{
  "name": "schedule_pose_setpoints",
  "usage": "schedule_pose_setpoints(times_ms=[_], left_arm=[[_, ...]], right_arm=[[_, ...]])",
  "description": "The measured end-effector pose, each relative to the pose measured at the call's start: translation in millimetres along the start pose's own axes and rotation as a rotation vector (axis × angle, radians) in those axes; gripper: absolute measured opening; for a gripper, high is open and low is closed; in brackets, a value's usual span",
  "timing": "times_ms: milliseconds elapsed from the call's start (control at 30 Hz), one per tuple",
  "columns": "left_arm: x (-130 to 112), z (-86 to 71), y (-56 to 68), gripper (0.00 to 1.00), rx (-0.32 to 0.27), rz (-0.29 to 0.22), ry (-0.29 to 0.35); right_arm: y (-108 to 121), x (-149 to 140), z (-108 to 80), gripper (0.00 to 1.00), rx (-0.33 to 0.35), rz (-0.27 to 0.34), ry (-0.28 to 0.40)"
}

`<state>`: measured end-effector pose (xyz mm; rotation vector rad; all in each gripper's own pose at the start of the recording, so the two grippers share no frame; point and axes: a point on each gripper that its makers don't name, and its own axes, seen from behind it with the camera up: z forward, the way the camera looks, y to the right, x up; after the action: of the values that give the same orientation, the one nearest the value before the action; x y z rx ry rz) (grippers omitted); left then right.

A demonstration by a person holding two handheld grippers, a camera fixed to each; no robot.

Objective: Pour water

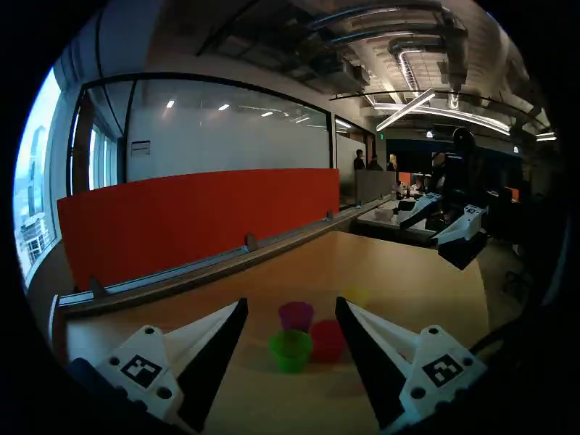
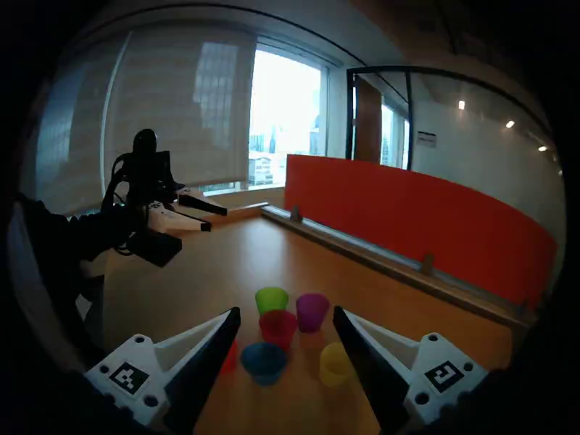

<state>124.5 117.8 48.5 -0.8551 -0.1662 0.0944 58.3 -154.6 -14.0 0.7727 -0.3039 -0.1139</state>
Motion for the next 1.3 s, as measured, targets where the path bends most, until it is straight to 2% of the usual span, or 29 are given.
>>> schedule_pose_setpoints(times_ms=[400, 800, 1300], left_arm=[[-32.2, 13.6, -1.0, 0.89, -0.05, 0.006, -0.045], [-61.4, 27.9, -2.1, 0.89, -0.081, 0.032, -0.096], [-87.5, 49.9, -2.8, 0.89, -0.125, 0.069, -0.159]], right_arm=[[2.3, -30.8, 18.9, 0.99, -0.005, -0.044, -0.059], [-4.7, -58.0, 35.9, 0.99, 0.023, -0.065, -0.105], [-7.6, -83.1, 52.1, 0.99, 0.058, -0.064, -0.158]])
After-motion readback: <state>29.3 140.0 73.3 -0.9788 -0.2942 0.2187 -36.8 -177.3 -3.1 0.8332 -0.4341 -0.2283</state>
